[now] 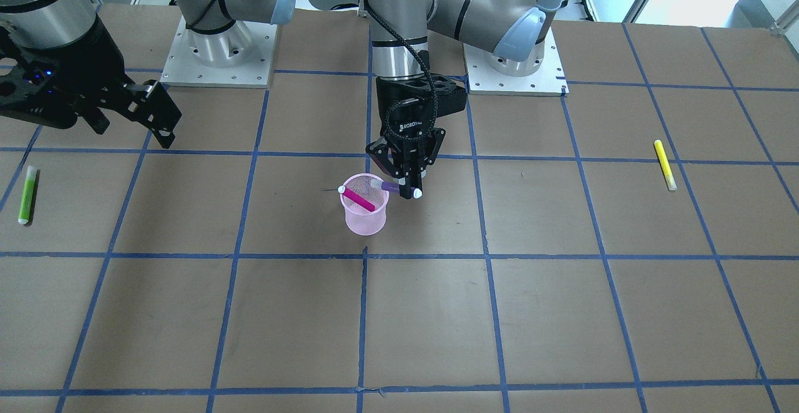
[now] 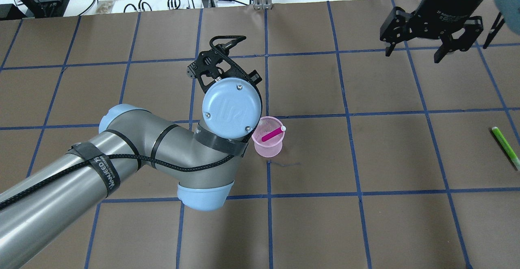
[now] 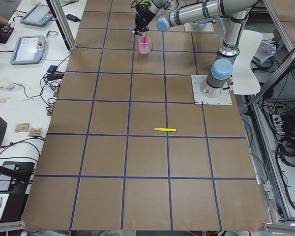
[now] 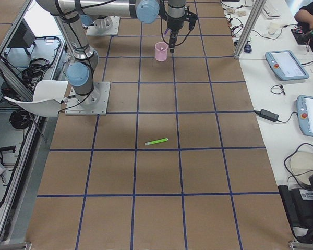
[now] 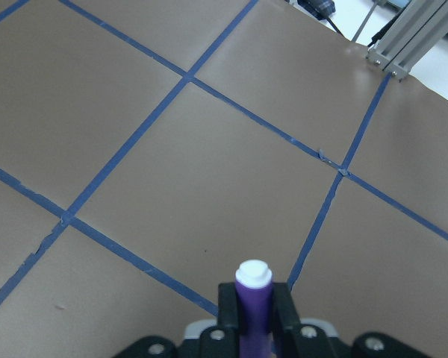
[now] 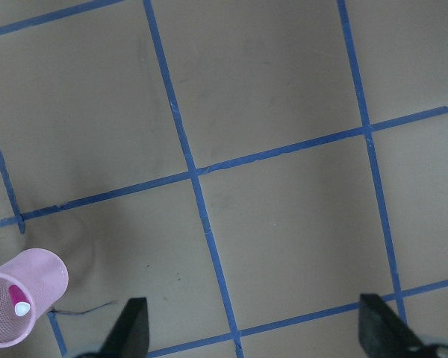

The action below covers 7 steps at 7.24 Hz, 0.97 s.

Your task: Insert purple and pink pens into pink cup

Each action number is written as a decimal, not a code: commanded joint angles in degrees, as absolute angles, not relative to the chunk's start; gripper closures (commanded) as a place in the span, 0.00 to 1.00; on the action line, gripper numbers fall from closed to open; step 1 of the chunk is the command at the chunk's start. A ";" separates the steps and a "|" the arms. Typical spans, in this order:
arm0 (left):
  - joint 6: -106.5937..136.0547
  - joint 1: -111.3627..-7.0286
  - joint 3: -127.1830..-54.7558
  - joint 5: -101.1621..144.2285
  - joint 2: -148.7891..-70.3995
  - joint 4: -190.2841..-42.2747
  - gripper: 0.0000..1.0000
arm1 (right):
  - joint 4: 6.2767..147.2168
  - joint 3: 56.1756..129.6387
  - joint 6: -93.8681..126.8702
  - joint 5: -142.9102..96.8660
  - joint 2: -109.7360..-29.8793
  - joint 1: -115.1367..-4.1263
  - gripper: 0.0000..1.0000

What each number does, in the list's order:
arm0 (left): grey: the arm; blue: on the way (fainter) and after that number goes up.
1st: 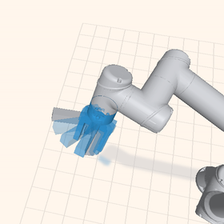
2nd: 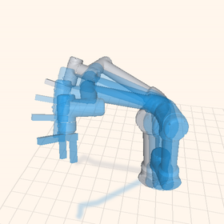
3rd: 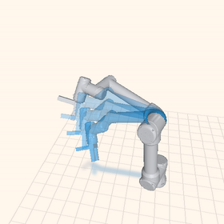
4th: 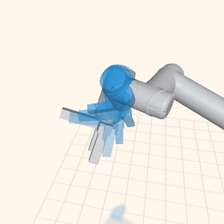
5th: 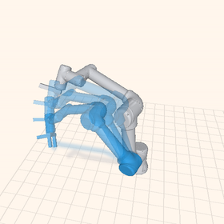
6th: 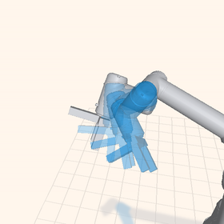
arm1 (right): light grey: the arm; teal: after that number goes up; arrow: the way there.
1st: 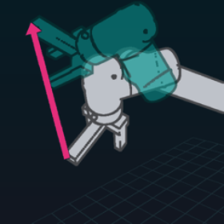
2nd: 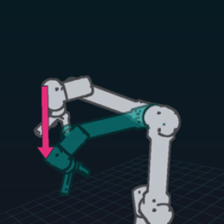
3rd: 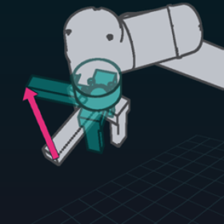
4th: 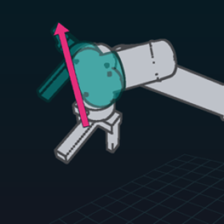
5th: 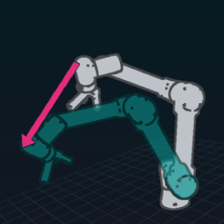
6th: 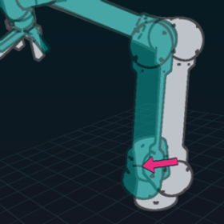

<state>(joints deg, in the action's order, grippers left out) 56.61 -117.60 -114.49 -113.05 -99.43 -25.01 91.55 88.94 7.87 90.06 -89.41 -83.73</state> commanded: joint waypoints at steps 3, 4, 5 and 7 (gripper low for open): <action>59.06 -121.90 -115.05 -118.20 -102.66 -19.87 1.00 | 91.23 89.65 9.67 90.26 -90.96 -83.58 0.00; 59.67 -122.86 -115.31 -122.04 -103.18 -19.78 1.00 | 91.23 90.43 10.89 90.26 -92.10 -83.85 0.00; 61.16 -124.61 -115.40 -123.73 -103.71 -19.69 1.00 | 91.23 92.18 13.86 89.74 -93.07 -84.02 0.00; 62.66 -125.42 -115.49 -124.72 -104.94 -19.69 1.00 | 92.19 95.61 14.94 89.65 -95.18 -86.12 0.00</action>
